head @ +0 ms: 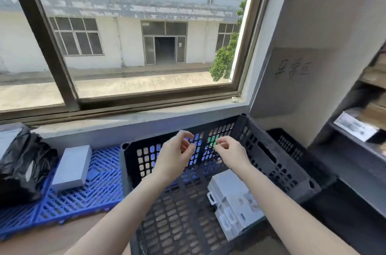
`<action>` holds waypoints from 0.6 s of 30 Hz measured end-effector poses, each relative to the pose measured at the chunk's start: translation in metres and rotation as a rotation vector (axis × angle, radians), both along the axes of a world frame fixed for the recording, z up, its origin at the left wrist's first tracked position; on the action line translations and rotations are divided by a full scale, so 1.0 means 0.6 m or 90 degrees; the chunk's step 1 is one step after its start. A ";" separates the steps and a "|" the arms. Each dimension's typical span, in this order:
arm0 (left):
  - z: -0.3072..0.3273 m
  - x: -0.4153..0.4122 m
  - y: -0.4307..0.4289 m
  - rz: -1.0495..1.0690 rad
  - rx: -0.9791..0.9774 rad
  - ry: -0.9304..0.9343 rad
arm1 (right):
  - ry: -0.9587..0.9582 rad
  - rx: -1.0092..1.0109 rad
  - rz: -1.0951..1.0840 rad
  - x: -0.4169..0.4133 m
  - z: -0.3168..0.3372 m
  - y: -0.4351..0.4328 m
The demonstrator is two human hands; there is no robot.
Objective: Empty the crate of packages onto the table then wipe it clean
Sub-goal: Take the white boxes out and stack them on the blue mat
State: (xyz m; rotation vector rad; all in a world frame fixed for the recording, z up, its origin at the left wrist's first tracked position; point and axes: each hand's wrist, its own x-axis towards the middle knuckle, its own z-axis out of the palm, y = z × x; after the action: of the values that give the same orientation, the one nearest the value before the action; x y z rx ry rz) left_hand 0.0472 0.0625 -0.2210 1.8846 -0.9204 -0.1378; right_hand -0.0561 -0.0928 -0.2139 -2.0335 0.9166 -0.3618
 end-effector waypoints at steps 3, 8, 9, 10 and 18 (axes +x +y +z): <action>-0.053 -0.029 -0.066 -0.059 0.118 0.010 | 0.093 -0.024 -0.017 -0.042 -0.042 -0.070; -0.162 -0.033 -0.155 -0.136 0.358 0.011 | 0.276 -0.041 0.020 -0.065 -0.118 -0.159; -0.180 -0.033 -0.168 -0.144 0.387 0.026 | 0.314 -0.036 0.043 -0.064 -0.132 -0.171; -0.198 -0.031 -0.182 -0.151 0.411 0.038 | 0.344 -0.034 0.063 -0.061 -0.146 -0.183; -0.311 -0.026 -0.254 -0.161 0.515 0.087 | 0.506 -0.071 0.141 -0.022 -0.227 -0.229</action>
State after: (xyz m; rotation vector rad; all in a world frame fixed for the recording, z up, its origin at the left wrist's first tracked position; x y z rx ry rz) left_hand 0.0319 -0.0898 -0.4076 2.4280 -1.0993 -0.8920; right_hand -0.0692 -0.2299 -0.3501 -2.3854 1.1203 0.5744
